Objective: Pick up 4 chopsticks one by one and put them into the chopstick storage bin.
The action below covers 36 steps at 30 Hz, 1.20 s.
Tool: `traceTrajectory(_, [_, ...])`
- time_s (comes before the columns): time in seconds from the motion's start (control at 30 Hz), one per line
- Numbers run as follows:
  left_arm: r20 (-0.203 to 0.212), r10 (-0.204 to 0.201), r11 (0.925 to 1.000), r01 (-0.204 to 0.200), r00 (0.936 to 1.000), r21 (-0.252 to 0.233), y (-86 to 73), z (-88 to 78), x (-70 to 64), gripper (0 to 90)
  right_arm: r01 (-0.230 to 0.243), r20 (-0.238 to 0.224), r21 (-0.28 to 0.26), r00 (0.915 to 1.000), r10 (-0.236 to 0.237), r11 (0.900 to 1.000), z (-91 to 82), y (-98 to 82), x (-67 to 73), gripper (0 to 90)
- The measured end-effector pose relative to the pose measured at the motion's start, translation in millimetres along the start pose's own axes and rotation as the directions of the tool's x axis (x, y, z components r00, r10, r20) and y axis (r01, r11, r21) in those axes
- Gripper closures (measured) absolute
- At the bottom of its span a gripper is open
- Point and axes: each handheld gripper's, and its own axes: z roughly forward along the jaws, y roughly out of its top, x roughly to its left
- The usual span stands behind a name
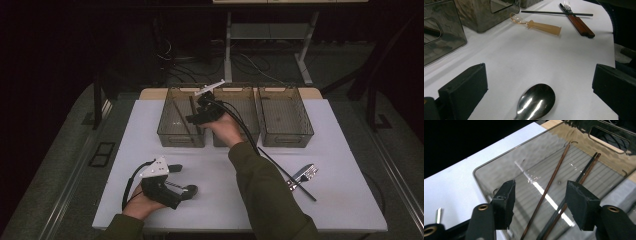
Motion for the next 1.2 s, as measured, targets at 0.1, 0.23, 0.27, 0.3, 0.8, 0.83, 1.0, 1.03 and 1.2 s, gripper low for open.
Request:
traceTrajectory(0.1, [0.001, -0.007, 1.0, 0.007, 1.0, -0.001, -0.4, 0.3, -0.6, 0.0, 0.007, 0.005, -0.007, 1.0, -0.007, 1.0, -13.5, -6.6, -2.6, 40.4])
traceTrajectory(0.23, [-0.002, -0.017, 0.9998, 0.017, 0.9998, 0.0, -1.1, 0.5, -1.3, 0.0, 0.01, 0.007, -0.016, 0.9999, -0.01, 1.0, -31.5, -15.0, -7.1, 39.2])
traceTrajectory(0.27, [-0.003, -0.013, 0.9999, 0.013, 0.9999, 0.003, -1.1, 0.4, -0.7, 0.0, 0.008, 0.004, -0.018, 1.0, -0.008, 1.0, -35.7, -17.0, -8.3, 38.8])
traceTrajectory(0.3, [-0.002, -0.014, 0.9999, 0.014, 0.9999, 0.002, -1.1, 0.5, -0.6, 0.0, 0.011, 0.003, -0.018, 0.9999, -0.011, 1.0, -39.8, -19.1, -9.5, 38.6])
traceTrajectory(0.8, [0.0, -0.014, 0.9999, 0.014, 0.9999, 0.009, -1.6, 0.5, -0.9, 0.0, 0.036, 0.014, -0.029, 0.9993, -0.036, 0.999, -89.5, -57.2, -23.1, 36.3])
traceTrajectory(0.83, [0.0, -0.013, 0.9999, 0.013, 0.9999, 0.008, -1.7, 0.7, -0.8, 0.0, 0.036, 0.012, -0.03, 0.9993, -0.036, 0.999, -92.8, -60.2, -24.0, 36.3])
traceTrajectory(1.0, [-0.001, -0.011, 0.9999, 0.011, 0.9999, 0.008, -1.9, 0.5, -0.7, 0.0, 0.033, 0.011, -0.035, 0.9994, -0.033, 0.999, -109.0, -76.8, -27.4, 36.3])
traceTrajectory(1.03, [-0.001, -0.008, 0.9999, 0.008, 1.0, 0.01, -1.9, 0.3, -0.5, 0.0, 0.035, 0.014, -0.038, 0.9993, -0.035, 0.999, -112.4, -80.4, -28.2, 36.3])
traceTrajectory(1.2, [-0.006, -0.011, 0.9999, 0.011, 0.9999, 0.013, -2.2, 0.6, -0.3, 0.0, 0.036, 0.023, -0.038, 0.9991, -0.035, 0.999, -127.4, -97.5, -32.4, 37.2])
